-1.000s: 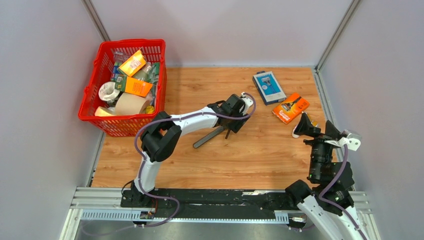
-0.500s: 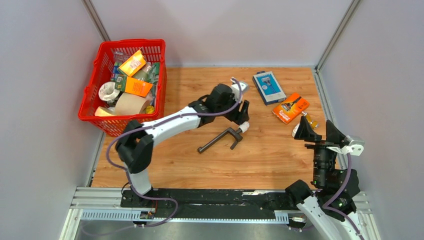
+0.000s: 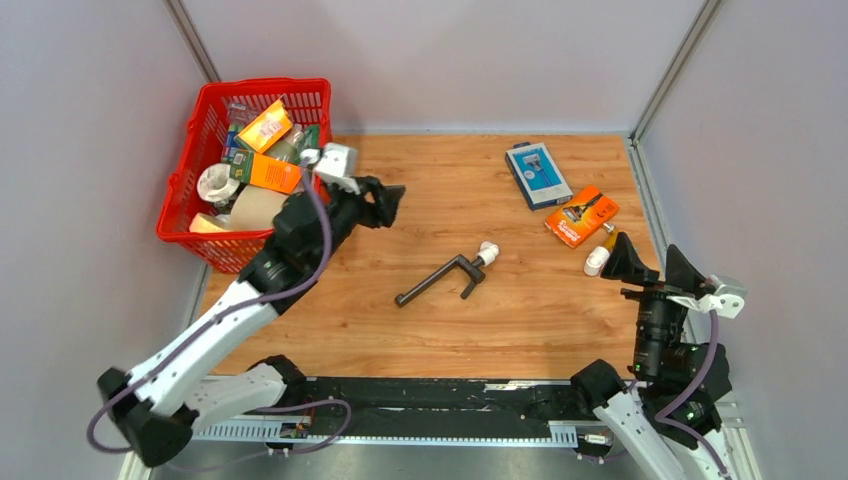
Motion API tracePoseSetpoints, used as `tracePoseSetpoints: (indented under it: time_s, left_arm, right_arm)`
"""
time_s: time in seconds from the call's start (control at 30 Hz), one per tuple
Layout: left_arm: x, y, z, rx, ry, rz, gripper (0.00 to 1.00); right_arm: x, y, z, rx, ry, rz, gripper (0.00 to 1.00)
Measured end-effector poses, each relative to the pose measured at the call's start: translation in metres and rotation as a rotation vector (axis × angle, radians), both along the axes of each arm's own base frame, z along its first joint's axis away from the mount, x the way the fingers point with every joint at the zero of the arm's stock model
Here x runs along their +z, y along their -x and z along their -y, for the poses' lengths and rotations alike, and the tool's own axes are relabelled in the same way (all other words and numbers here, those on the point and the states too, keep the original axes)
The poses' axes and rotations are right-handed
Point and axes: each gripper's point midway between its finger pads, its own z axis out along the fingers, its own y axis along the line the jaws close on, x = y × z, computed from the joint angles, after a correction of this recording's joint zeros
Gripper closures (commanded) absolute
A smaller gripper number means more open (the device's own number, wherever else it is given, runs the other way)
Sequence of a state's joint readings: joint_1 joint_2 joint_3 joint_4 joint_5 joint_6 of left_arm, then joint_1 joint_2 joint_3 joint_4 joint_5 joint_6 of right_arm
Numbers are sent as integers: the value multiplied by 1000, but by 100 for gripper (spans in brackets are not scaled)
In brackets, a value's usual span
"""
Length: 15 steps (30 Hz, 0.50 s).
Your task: Install the water faucets
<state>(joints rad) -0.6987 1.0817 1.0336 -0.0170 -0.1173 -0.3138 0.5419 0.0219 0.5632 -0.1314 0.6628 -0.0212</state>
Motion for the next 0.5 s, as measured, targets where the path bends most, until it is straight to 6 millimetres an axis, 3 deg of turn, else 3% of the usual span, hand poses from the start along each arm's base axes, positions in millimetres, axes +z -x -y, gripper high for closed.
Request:
tracePoseSetpoints:
  time_s: [0.13, 0.23, 0.37, 0.5]
  left_arm:
    - [39, 26, -66, 182, 49, 147, 28]
    - [55, 42, -101, 269, 52, 220, 28]
    - [73, 61, -134, 344, 46, 297, 28]
    - [76, 68, -151, 386, -2, 339, 28]
  right_arm:
    - [8, 6, 11, -45, 4, 8, 0]
    - [8, 7, 17, -81, 25, 2, 0]
    - [10, 9, 24, -124, 41, 1, 0]
    - [9, 9, 28, -148, 39, 0, 0]
